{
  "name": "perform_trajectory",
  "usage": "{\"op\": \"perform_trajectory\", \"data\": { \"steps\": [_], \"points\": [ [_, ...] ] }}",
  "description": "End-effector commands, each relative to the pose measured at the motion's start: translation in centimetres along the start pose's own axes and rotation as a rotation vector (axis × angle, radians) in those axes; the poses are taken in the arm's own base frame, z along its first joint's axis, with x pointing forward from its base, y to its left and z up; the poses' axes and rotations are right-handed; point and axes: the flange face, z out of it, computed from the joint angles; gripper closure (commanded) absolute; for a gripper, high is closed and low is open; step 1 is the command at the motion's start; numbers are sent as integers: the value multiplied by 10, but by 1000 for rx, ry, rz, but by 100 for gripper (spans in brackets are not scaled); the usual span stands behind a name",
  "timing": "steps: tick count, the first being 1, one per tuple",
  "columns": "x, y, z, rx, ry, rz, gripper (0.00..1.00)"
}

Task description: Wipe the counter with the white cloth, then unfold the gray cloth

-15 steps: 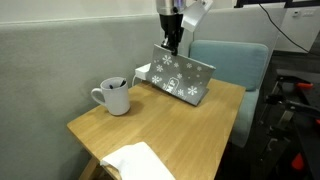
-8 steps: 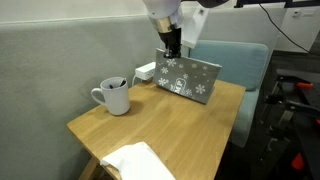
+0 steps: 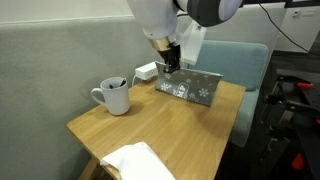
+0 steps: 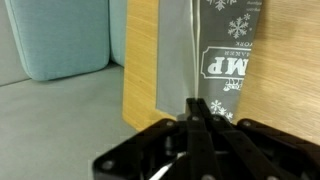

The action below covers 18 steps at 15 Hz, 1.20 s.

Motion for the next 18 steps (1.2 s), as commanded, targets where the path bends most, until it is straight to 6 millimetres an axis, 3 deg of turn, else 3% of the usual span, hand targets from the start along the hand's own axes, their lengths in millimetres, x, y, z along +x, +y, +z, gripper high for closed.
{"op": "perform_trajectory", "data": {
  "steps": [1,8,18],
  "points": [
    [2,-5,-3,19,6,-30,100],
    [2,-9,-20,128,64,-47,100],
    [8,-11,-33,436,93,-138,100]
  ]
}}
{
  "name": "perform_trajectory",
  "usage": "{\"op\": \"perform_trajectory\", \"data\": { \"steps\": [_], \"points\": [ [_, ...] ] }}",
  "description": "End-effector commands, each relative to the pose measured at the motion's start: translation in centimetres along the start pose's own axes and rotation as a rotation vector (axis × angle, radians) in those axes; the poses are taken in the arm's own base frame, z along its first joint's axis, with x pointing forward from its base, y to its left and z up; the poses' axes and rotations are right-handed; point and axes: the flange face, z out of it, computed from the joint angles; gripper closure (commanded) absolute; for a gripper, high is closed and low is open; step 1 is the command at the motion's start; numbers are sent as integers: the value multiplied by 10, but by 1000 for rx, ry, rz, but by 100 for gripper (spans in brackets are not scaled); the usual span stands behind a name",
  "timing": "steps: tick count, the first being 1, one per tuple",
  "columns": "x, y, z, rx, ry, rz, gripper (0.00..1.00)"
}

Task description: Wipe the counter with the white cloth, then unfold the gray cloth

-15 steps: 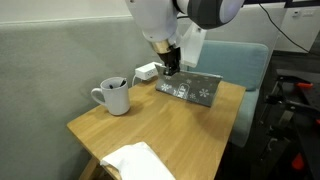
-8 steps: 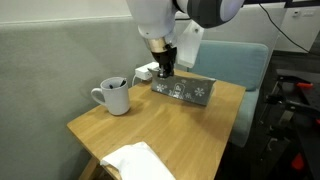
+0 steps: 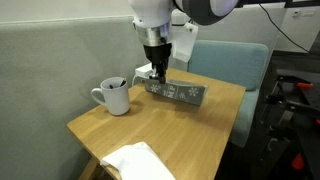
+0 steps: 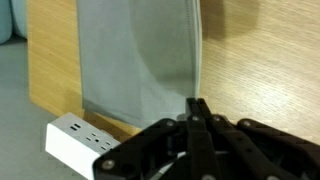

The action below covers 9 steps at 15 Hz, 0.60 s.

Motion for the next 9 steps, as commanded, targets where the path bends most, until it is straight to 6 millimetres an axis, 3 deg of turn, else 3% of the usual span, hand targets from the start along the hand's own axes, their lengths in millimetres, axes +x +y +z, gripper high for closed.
{"op": "perform_trajectory", "data": {
  "steps": [1,5,6,7,9],
  "points": [
    [-8,3,-14,105,-7,-41,100],
    [-7,1,-18,224,-15,-62,100],
    [-7,1,-19,245,-20,-68,73],
    [-7,0,-19,263,-21,-73,72],
    [-7,0,-21,298,-22,-79,59]
  ]
}}
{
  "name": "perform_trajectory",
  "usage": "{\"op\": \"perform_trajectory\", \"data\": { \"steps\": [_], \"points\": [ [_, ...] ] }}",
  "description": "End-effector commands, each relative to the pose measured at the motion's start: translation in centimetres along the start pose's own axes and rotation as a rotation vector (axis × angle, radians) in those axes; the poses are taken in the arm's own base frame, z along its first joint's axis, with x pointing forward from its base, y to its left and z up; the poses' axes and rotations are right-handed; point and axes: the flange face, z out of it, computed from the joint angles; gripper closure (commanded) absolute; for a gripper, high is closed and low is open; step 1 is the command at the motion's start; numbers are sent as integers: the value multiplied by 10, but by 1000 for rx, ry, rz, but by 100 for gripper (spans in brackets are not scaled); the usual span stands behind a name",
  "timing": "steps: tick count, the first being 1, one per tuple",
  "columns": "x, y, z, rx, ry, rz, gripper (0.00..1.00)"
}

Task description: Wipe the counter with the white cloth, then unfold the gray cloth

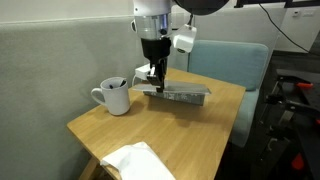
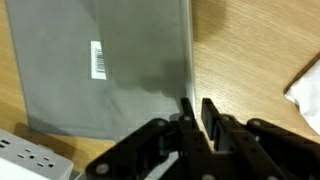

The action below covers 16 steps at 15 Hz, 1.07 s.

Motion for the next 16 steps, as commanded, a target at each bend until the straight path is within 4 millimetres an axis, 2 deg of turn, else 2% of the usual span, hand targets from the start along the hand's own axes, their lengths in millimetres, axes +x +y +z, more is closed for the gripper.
{"op": "perform_trajectory", "data": {
  "steps": [1,5,8,13,16],
  "points": [
    [-7,1,-12,69,17,-19,50],
    [-6,0,-19,135,31,-34,22],
    [-12,11,-28,136,14,-31,1],
    [-37,54,-56,113,11,3,0],
    [-65,82,-79,119,8,2,0]
  ]
}}
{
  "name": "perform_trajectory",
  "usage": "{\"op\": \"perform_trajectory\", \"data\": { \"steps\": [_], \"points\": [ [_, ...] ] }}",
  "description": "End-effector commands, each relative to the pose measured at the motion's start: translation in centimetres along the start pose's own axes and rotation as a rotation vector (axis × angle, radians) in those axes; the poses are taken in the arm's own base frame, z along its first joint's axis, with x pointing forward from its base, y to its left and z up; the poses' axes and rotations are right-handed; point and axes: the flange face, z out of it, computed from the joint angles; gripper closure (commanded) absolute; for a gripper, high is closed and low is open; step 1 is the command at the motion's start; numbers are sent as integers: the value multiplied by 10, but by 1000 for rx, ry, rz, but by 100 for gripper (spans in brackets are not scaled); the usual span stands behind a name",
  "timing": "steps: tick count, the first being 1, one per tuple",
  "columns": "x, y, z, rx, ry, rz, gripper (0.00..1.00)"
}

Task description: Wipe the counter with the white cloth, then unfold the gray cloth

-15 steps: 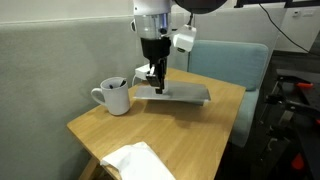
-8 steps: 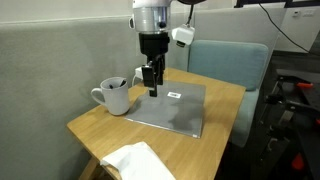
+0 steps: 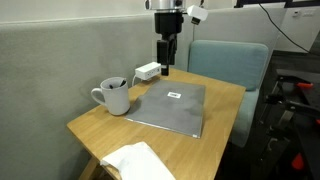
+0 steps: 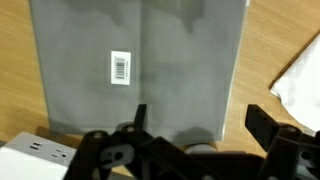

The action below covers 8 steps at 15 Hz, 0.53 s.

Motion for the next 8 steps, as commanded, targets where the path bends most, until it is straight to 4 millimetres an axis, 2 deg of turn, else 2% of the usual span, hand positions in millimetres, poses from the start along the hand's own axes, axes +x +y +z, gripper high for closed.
{"op": "perform_trajectory", "data": {
  "steps": [1,5,8],
  "points": [
    [-45,27,-43,13,-8,-8,0],
    [-71,51,-72,34,3,-20,0],
    [-83,60,-86,41,13,-25,0]
  ]
}}
